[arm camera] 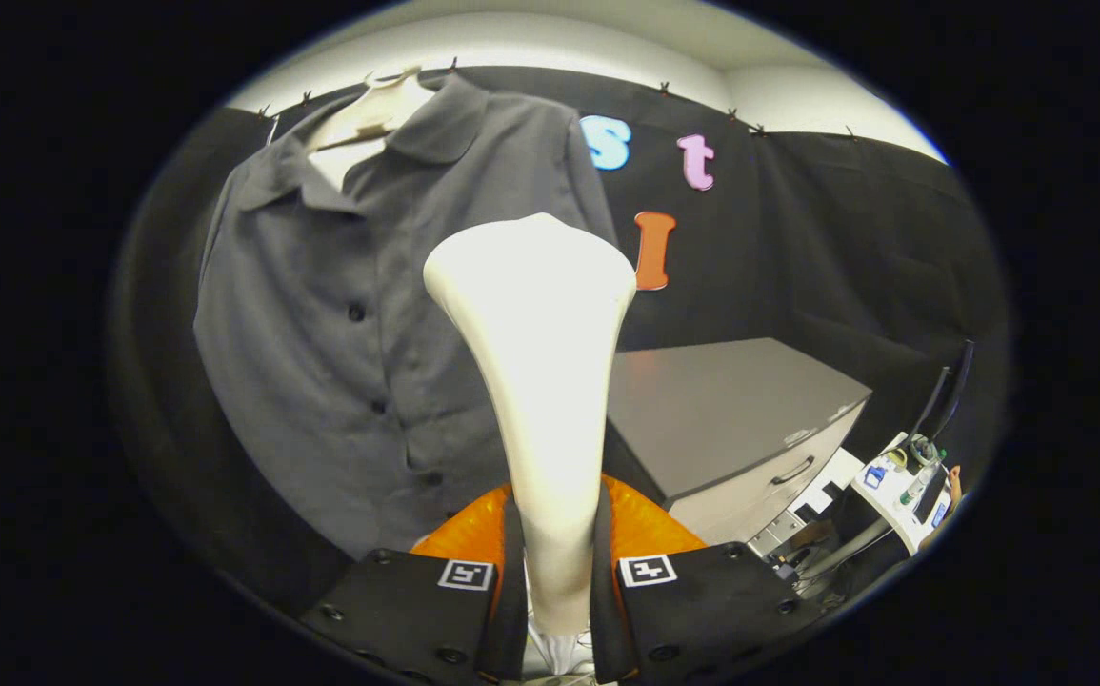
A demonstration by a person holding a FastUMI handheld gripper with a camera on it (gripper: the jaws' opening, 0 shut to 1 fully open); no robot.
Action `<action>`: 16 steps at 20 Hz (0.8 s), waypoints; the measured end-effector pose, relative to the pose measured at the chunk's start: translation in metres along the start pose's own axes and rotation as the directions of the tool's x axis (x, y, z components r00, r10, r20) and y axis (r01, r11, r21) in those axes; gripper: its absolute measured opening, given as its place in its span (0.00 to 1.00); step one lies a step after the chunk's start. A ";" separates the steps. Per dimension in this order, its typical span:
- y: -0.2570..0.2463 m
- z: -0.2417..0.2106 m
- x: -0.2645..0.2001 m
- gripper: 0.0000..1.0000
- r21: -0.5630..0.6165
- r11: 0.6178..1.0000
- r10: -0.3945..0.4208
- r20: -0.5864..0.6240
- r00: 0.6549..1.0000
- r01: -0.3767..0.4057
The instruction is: Iron the clothes twice with a garment steamer, once on the left side and once on the right side.
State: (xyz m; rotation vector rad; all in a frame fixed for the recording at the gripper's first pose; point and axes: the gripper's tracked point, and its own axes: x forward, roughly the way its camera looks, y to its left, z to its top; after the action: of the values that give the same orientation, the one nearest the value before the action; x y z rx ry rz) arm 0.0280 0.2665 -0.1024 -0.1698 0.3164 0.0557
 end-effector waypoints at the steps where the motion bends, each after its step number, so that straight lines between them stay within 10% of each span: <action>1: -0.007 0.018 -0.004 0.34 0.017 1.000 -0.009 0.035 0.999 0.009; 8: -0.048 0.105 -0.033 0.34 0.107 0.994 -0.047 0.195 0.980 0.026; 16: -0.065 0.102 -0.055 0.34 0.118 0.992 -0.075 0.188 0.979 0.054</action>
State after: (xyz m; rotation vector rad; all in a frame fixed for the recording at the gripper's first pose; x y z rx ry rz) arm 0.0122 0.2189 0.0207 -0.0624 0.1201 -0.0103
